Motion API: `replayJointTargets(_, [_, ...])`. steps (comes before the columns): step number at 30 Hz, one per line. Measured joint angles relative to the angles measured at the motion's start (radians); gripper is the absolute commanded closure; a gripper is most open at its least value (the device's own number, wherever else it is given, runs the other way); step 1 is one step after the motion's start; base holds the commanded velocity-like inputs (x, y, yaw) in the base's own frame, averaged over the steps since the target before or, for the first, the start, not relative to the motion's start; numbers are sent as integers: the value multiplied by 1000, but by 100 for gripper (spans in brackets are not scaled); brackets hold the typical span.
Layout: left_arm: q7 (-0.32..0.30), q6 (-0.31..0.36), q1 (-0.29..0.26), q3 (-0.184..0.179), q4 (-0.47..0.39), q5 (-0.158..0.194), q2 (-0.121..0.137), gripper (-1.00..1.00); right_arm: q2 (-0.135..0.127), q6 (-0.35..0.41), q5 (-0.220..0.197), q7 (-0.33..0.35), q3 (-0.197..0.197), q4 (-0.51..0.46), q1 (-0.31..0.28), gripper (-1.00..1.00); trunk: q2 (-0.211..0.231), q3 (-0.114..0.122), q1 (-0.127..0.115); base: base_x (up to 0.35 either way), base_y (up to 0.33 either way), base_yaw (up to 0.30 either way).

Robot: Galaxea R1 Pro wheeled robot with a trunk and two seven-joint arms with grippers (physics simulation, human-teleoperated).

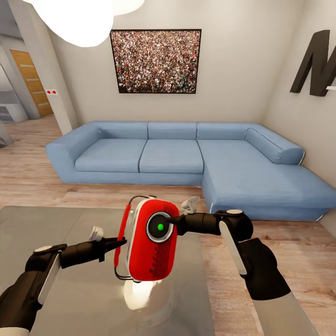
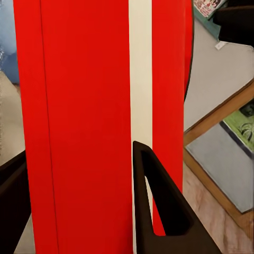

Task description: Turn on the radio receiver that's on the table in the living room.

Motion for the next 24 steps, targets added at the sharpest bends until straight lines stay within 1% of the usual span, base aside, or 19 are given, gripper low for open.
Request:
replayJointTargets(3, [5, -1, 0, 1, 4, 0, 0, 100, 0, 0, 0, 0, 0, 0, 0, 100, 0, 0, 0, 0, 0, 0])
replayJointTargets(4, [18, -2, 0, 1, 5, -1, 0, 100, 0, 0, 0, 0, 0, -1, 0, 100, 0, 0, 0, 0, 0, 0])
replayJointTargets(5, [48, -5, 0, 1, 6, -5, 0, 100, 0, 0, 0, 0, 0, -1, 0, 100, 0, 0, 0, 0, 0, 0])
replayJointTargets(8, [63, -1, 1, 1, 6, -1, 0, 100, 0, 0, 1, 0, 0, -1, 0, 100, 0, 0, 0, 0, 0, 0])
replayJointTargets(24, [67, 0, 1, 2, 5, 0, 1, 100, -4, 0, 6, -2, 0, -4, 0, 100, 0, 0, 0, 0, 0, 0])
